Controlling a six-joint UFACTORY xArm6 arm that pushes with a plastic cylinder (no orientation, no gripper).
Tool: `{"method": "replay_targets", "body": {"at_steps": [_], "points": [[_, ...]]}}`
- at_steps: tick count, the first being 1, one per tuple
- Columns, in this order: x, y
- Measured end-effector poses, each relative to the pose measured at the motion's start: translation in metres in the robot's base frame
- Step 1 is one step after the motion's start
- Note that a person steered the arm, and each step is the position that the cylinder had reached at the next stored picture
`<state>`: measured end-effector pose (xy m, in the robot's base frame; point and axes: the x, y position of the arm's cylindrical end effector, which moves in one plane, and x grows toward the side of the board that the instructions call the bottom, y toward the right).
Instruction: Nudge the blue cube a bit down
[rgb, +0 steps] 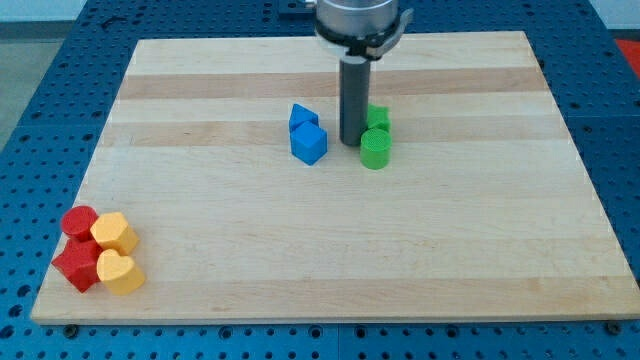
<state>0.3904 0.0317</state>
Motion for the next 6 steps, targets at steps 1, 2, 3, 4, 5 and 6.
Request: {"method": "replay_targets", "body": {"at_steps": [1, 2, 3, 4, 5, 6], "points": [[-0.016, 0.010], [-0.013, -0.015], [-0.007, -0.026], [0.009, -0.026], [0.025, -0.029], [0.048, -0.029]]}}
